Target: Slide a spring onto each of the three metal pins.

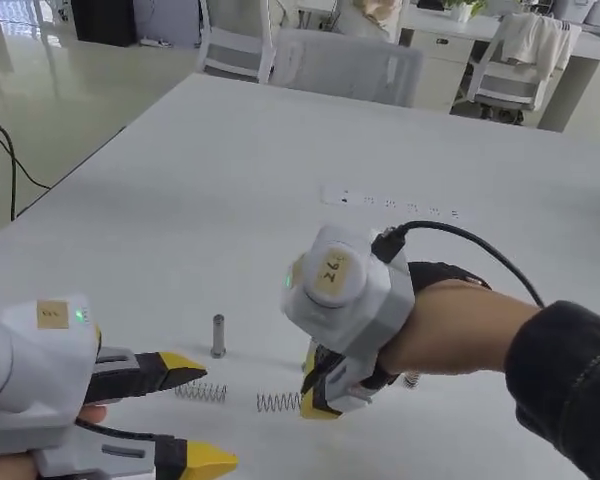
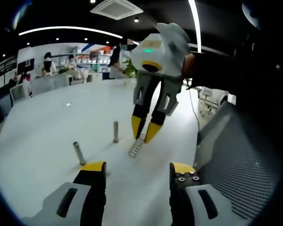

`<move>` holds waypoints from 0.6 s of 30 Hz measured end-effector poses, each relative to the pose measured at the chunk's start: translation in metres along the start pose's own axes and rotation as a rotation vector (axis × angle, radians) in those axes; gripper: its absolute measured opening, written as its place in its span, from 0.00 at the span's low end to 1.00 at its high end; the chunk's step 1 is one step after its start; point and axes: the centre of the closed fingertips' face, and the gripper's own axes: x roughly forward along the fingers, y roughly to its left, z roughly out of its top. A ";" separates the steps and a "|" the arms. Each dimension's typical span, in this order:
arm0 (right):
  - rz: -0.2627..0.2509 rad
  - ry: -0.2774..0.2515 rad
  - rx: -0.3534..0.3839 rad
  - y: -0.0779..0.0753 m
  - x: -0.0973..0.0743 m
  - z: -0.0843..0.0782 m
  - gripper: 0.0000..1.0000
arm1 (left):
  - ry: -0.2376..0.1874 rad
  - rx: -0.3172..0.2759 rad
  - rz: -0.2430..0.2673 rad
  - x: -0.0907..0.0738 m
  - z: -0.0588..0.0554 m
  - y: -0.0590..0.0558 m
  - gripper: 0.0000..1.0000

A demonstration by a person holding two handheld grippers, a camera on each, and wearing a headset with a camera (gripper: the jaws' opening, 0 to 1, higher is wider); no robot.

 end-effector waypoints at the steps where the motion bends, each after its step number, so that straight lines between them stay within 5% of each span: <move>1: 0.000 -0.002 -0.008 0.002 -0.002 0.003 0.07 | 0.000 0.004 -0.001 0.000 0.000 0.000 0.48; 18: 0.008 -0.028 -0.107 0.022 -0.016 0.033 0.08 | -0.025 0.102 -0.048 0.002 0.012 -0.011 0.22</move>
